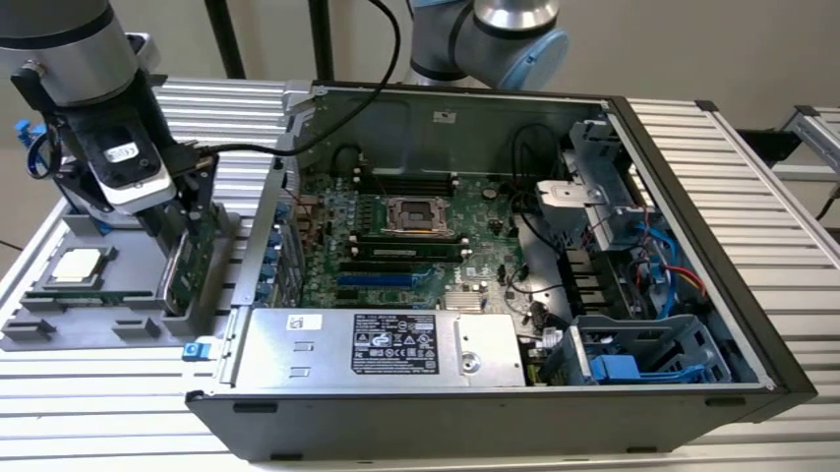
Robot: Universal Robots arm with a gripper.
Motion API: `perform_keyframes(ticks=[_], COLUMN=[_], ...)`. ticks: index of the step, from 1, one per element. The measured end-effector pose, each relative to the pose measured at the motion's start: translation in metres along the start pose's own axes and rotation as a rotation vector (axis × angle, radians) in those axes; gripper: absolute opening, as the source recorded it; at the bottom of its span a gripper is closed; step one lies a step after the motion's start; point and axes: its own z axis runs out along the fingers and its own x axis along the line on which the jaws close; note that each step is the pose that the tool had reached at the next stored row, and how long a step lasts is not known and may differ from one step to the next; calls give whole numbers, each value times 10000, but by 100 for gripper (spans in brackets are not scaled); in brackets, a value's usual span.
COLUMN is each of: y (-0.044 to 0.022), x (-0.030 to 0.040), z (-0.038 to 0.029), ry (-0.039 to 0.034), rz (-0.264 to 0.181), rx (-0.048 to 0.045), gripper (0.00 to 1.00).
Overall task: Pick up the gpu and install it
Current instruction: 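Pick up the gpu and move the gpu toward the slot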
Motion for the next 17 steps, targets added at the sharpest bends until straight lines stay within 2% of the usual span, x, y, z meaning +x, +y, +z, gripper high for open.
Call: perform_keyframes(ticks=[17], y=[-4], x=[2], z=[98], ry=[0], rz=[1], rx=[0], gripper=[100])
